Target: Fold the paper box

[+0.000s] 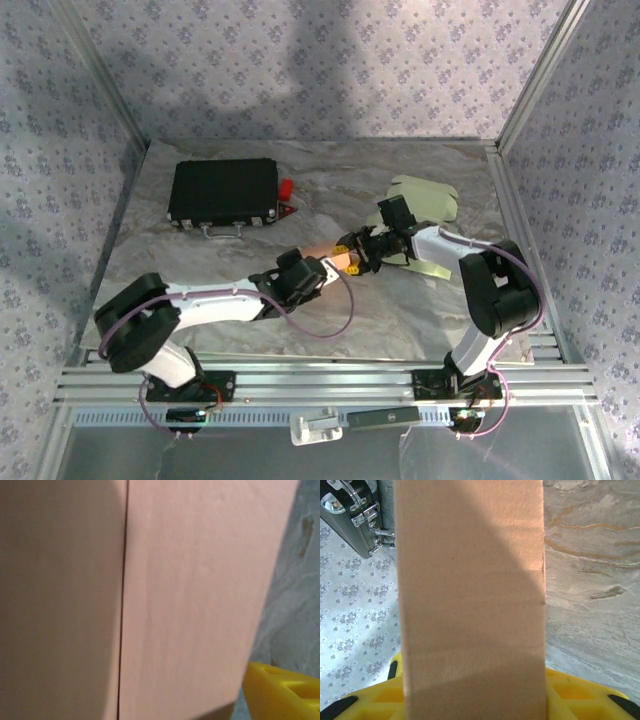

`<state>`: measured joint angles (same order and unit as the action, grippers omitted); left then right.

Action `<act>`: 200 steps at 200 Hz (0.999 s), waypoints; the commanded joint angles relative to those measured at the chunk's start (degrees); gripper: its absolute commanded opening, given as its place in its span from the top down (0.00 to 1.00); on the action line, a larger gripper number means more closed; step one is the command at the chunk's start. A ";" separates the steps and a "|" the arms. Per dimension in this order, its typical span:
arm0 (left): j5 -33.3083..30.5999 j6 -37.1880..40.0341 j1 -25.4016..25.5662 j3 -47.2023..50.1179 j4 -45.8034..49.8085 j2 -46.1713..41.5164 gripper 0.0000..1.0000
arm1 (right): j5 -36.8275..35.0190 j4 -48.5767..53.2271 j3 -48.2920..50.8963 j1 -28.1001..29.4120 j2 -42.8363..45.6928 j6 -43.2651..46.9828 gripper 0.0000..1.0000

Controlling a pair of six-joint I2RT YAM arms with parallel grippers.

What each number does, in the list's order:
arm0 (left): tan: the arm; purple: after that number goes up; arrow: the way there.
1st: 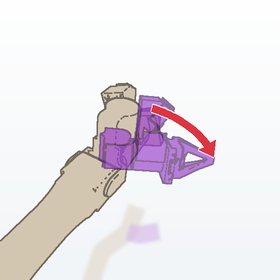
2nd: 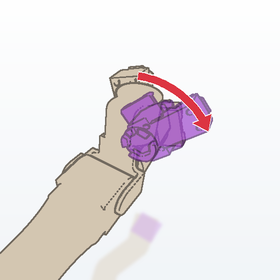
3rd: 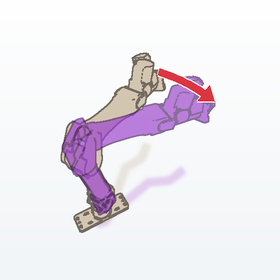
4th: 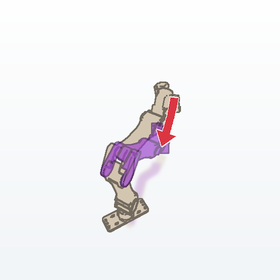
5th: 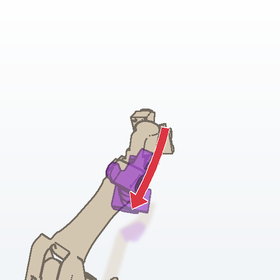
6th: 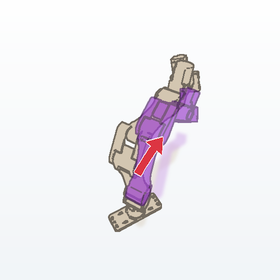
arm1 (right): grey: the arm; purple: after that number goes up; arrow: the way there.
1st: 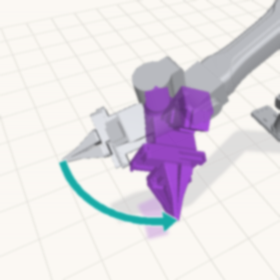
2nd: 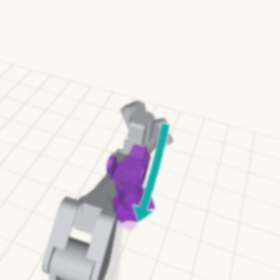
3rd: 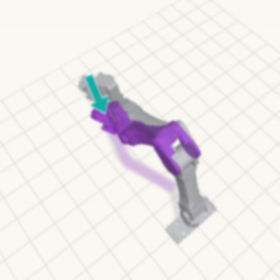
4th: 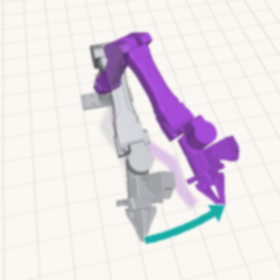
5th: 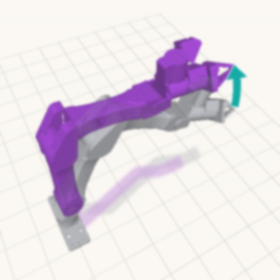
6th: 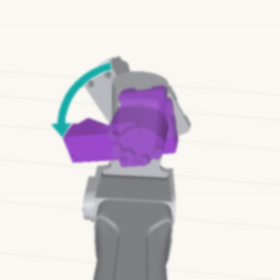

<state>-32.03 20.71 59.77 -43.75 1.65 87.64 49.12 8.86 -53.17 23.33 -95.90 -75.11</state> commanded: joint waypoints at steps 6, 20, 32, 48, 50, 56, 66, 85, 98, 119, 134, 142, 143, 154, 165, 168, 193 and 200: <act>-2.14 2.31 0.26 -2.81 -1.69 2.81 0.31 | 0.82 4.56 1.56 -0.48 1.06 0.49 0.53; -1.64 1.82 0.35 -3.88 -0.52 3.60 0.41 | 0.96 4.37 2.22 -0.78 1.13 0.17 0.53; -1.02 1.12 0.35 -4.63 1.19 3.61 0.51 | 1.14 3.80 2.65 -1.01 1.24 -0.13 0.53; 0.96 0.65 0.55 -4.82 2.05 3.00 0.54 | 1.11 3.79 2.91 -1.42 1.55 -0.15 0.50; 1.10 0.69 0.53 -4.80 2.11 2.85 0.54 | 1.14 3.79 3.03 -1.48 1.58 -0.17 0.50; 1.81 0.74 0.70 -4.69 2.53 2.44 0.55 | 1.17 3.79 3.01 -1.62 1.83 -0.17 0.49; 3.14 0.60 0.78 -4.92 3.67 1.74 0.57 | 1.24 3.79 3.00 -2.00 2.34 -0.12 0.46; 5.95 0.15 0.78 -6.13 7.80 0.98 0.60 | 0.94 5.17 2.76 -2.89 3.90 0.93 0.38; 8.65 -0.26 0.79 -7.48 11.63 0.80 0.61 | -0.07 8.36 1.97 -4.02 5.55 3.00 0.33; 14.26 -0.88 0.66 -10.36 19.37 0.85 0.61 | -2.85 13.76 0.23 -6.24 10.30 7.98 0.29; 17.36 -1.77 0.46 -12.93 25.84 0.80 0.61 | -5.20 17.30 -0.79 -8.48 14.79 11.69 0.28; 19.03 -2.30 0.28 -14.39 29.16 0.87 0.62 | -6.25 18.27 -1.19 -9.75 17.59 13.93 0.28; 19.29 -2.32 0.27 -14.50 29.53 0.87 0.62 | -6.42 18.46 -1.21 -9.86 17.94 14.20 0.28; 21.47 -2.60 -0.10 -15.92 33.28 0.71 0.62 | -9.11 21.81 -2.22 -11.74 21.29 17.99 0.28; 23.67 -2.60 -0.33 -17.23 36.54 0.72 0.62 | -12.54 24.48 -3.18 -13.23 23.98 22.25 0.29; 24.22 -2.53 -0.46 -17.66 37.60 0.83 0.62 | -13.37 25.15 -3.37 -13.39 24.84 23.34 0.29; 27.18 -1.78 -1.47 -20.94 46.00 2.68 0.64 | -21.82 26.42 -2.34 -12.81 31.03 29.90 0.36; 27.89 -1.71 -1.90 -21.89 47.98 3.33 0.64 | -23.62 25.86 -0.83 -12.27 32.76 30.74 0.36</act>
<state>-10.15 19.16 59.07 -61.82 36.93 89.54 35.16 29.80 -55.70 9.87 -67.55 -53.54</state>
